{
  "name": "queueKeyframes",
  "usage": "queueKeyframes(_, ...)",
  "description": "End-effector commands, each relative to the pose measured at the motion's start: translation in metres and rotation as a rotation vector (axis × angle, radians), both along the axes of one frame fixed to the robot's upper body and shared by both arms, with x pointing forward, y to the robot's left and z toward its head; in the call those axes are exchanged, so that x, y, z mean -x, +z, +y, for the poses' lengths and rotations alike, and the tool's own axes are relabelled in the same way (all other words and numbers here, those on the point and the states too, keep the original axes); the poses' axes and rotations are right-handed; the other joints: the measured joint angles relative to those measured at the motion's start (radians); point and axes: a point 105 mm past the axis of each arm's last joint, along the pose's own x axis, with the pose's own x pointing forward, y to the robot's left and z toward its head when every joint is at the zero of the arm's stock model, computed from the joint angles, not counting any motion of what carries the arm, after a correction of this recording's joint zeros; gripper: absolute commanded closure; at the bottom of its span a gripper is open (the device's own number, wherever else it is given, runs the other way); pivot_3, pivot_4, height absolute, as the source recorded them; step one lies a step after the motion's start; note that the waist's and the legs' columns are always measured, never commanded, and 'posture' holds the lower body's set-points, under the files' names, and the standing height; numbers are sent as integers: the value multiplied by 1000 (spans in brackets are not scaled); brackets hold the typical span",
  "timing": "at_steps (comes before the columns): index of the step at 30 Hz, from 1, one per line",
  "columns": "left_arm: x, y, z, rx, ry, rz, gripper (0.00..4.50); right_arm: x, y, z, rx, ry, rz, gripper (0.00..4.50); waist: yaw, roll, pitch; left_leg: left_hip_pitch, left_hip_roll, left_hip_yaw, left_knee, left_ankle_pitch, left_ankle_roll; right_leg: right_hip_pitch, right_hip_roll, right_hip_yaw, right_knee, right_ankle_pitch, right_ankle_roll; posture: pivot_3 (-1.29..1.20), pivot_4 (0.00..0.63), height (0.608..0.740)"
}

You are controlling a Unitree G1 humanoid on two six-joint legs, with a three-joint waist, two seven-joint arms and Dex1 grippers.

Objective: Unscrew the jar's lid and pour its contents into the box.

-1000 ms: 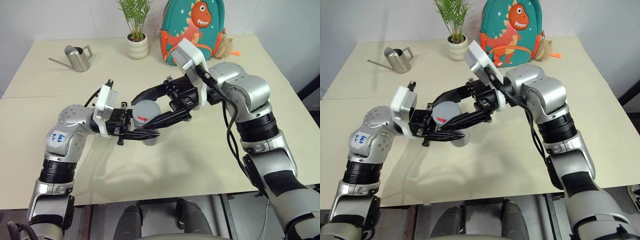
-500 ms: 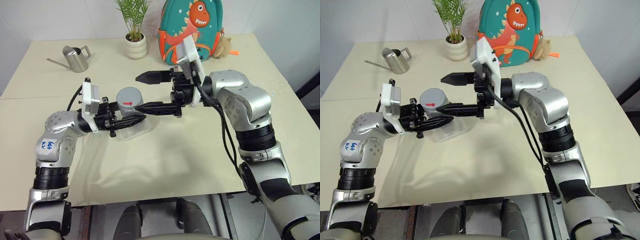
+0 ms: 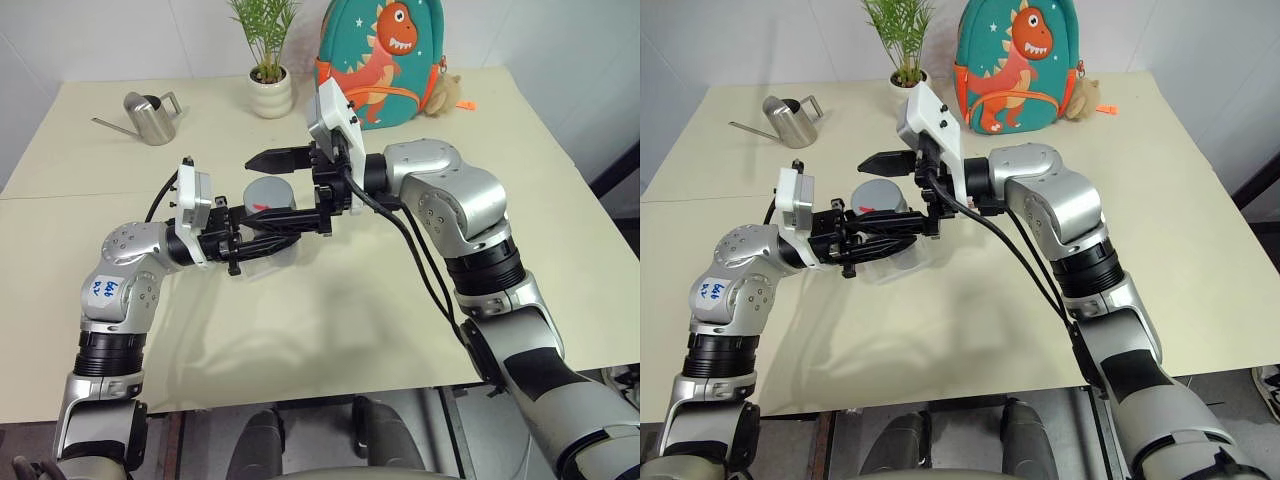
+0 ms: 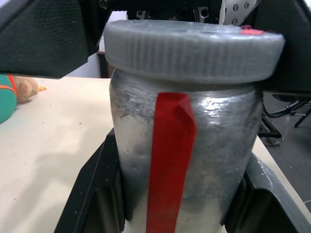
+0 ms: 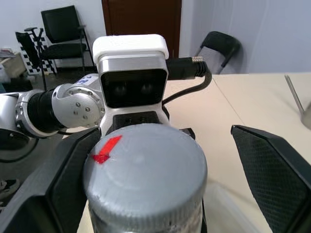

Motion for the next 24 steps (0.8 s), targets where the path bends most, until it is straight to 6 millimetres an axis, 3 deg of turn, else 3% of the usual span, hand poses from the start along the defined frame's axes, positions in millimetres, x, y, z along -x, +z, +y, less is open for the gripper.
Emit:
queueKeyframes(1,10,4,-7,-15,-59,-44,2575,-12,27,-14,-55,-65,-70,12,0,0,0,0,0,0,0,0,0,0,0,0,0,0,0,0,150,740)
queueKeyframes(15,10,4,-2,-5,-40,-55,2575,-21,23,-81,-62,-105,-69,12,9,0,0,0,0,1,0,0,0,0,0,0,-1,0,0,0,150,740)
queueKeyframes(18,9,4,-2,-5,-35,-55,2575,-15,25,-81,-74,-75,-54,12,-4,0,0,0,0,1,0,0,0,0,0,0,0,0,0,0,150,740)
queueKeyframes(24,7,3,-3,-8,-32,-53,2575,10,28,-55,-86,55,-41,12,-1,0,0,1,0,2,0,0,0,0,0,1,0,0,0,0,150,740)
